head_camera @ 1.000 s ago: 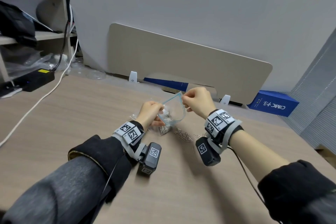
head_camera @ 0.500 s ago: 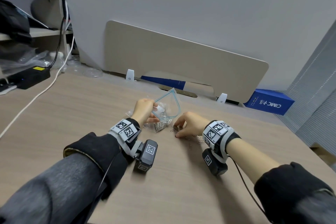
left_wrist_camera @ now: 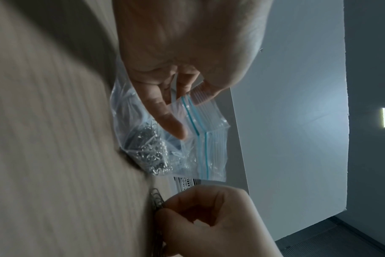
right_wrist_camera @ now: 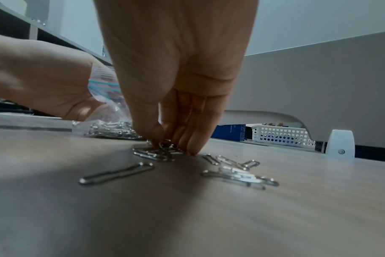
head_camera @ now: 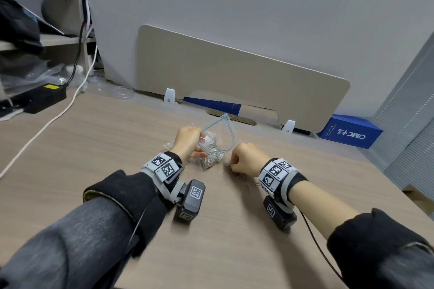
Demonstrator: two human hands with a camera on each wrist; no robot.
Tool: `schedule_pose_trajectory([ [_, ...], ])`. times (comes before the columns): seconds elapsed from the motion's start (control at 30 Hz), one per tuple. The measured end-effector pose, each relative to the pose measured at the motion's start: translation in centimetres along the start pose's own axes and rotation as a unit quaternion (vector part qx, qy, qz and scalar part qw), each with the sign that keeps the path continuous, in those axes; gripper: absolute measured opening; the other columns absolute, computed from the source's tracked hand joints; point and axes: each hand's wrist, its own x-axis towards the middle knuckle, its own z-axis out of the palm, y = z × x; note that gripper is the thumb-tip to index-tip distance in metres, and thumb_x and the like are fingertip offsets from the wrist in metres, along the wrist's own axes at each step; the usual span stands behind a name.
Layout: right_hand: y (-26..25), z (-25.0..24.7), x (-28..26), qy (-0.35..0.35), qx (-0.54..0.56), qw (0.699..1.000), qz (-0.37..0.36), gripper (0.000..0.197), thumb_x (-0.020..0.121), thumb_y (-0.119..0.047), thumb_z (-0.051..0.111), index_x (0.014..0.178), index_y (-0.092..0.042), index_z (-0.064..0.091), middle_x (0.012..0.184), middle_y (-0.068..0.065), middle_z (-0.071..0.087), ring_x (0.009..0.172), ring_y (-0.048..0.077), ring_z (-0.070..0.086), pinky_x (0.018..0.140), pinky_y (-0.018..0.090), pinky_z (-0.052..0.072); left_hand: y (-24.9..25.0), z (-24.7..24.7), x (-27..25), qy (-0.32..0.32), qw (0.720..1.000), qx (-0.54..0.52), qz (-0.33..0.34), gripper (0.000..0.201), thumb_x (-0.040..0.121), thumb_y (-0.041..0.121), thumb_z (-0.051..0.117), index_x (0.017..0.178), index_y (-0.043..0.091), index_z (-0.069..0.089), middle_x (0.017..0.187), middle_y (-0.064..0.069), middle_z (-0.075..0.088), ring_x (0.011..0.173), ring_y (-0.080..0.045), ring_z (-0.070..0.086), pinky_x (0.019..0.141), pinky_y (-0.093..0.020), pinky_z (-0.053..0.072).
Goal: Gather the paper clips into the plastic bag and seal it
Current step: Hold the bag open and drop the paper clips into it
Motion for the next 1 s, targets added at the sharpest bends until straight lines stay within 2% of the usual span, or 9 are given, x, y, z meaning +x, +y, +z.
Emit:
schedule_pose_trajectory([
  [0.13, 0.0, 0.2, 0.0, -0.007, -0.030, 1.000, -0.001, 0.001, 0.079, -0.017, 0.064, 0.079, -0.016, 0.063, 0.093, 0.008, 0.069, 0.084, 0.027, 0.064, 0.071, 0.033, 0.054, 0.0, -0.1, 0.1, -0.003, 1.000, 0.002, 0.000, 0.012, 0.094, 0.007, 0.045, 0.091, 0.004, 0.055, 0.102, -0.018, 0.055, 0.057, -0.024, 0.054, 0.042, -0.028, 0.053],
  [0.3, 0.9, 0.0, -0.3, -0.008, 0.008, 1.000, 0.002, 0.012, 0.078, -0.019, 0.066, 0.085, -0.010, 0.069, 0.091, 0.007, 0.069, 0.082, 0.024, 0.062, 0.071, 0.032, 0.053, -0.1, -0.2, 0.1, -0.005, 1.000, 0.003, -0.001, 0.012, 0.093, 0.008, 0.045, 0.093, 0.003, 0.056, 0.102, -0.018, 0.055, 0.058, -0.025, 0.056, 0.046, -0.030, 0.055],
  [0.4, 2.0, -0.9, -1.1, 0.038, 0.116, 0.992, 0.021, 0.009, 0.078, -0.017, 0.069, 0.080, -0.008, 0.068, 0.075, 0.004, 0.067, 0.068, 0.020, 0.064, 0.064, 0.031, 0.052, -0.1, -0.1, 0.2, -0.007, 1.000, 0.005, 0.001, 0.013, 0.094, 0.009, 0.046, 0.095, 0.003, 0.057, 0.102, -0.018, 0.056, 0.059, -0.025, 0.056, 0.047, -0.031, 0.056],
  [0.5, 2.2, -2.9, -1.7, 0.094, 0.282, 0.954, 0.037, 0.010, 0.081, -0.006, 0.065, 0.072, -0.007, 0.062, 0.064, 0.005, 0.065, 0.054, 0.015, 0.064, 0.066, 0.037, 0.058, -0.2, 0.2, 0.3, -0.012, 1.000, 0.003, 0.007, 0.017, 0.093, 0.010, 0.046, 0.100, 0.000, 0.058, 0.100, -0.017, 0.056, 0.052, -0.020, 0.050, 0.049, -0.032, 0.055],
  [0.6, 0.9, -4.6, -1.3, 0.145, 0.347, 0.926, 0.022, 0.011, 0.083, -0.004, 0.064, 0.072, -0.004, 0.062, 0.060, 0.003, 0.062, 0.050, 0.012, 0.062, 0.067, 0.037, 0.058, -0.4, 0.4, 0.2, -0.024, 1.000, 0.006, 0.015, 0.019, 0.091, 0.009, 0.049, 0.103, -0.002, 0.059, 0.096, -0.015, 0.055, 0.049, -0.018, 0.047, 0.046, -0.030, 0.054],
  [0.8, -2.2, -4.4, 1.2, 0.177, 0.236, 0.955, 0.004, 0.009, 0.082, -0.010, 0.064, 0.076, -0.007, 0.070, 0.068, 0.006, 0.070, 0.058, 0.022, 0.069, 0.057, 0.031, 0.060, -0.3, 0.4, 0.0, -0.042, 0.999, 0.012, 0.018, 0.021, 0.089, 0.008, 0.051, 0.106, -0.003, 0.060, 0.089, -0.011, 0.054, 0.052, -0.020, 0.048, 0.044, -0.028, 0.053],
  [0.9, -2.6, -4.3, 1.2, 0.171, 0.194, 0.966, -0.011, 0.012, 0.085, -0.013, 0.063, 0.081, -0.008, 0.073, 0.075, 0.006, 0.072, 0.059, 0.021, 0.068, 0.051, 0.029, 0.058, -0.3, 0.3, 0.1, -0.045, 0.999, 0.013, 0.015, 0.027, 0.089, 0.008, 0.052, 0.111, -0.005, 0.059, 0.089, -0.011, 0.054, 0.051, -0.019, 0.049, 0.046, -0.029, 0.054],
  [1.0, -1.4, -4.5, 0.7, 0.230, 0.193, 0.954, 0.011, 0.015, 0.082, -0.014, 0.058, 0.078, -0.011, 0.073, 0.075, 0.004, 0.071, 0.065, 0.023, 0.067, 0.060, 0.038, 0.059, -0.4, 0.3, 0.2, -0.042, 0.999, 0.013, 0.016, 0.030, 0.089, 0.007, 0.052, 0.115, -0.006, 0.057, 0.090, -0.011, 0.054, 0.050, -0.019, 0.049, 0.045, -0.029, 0.054],
])
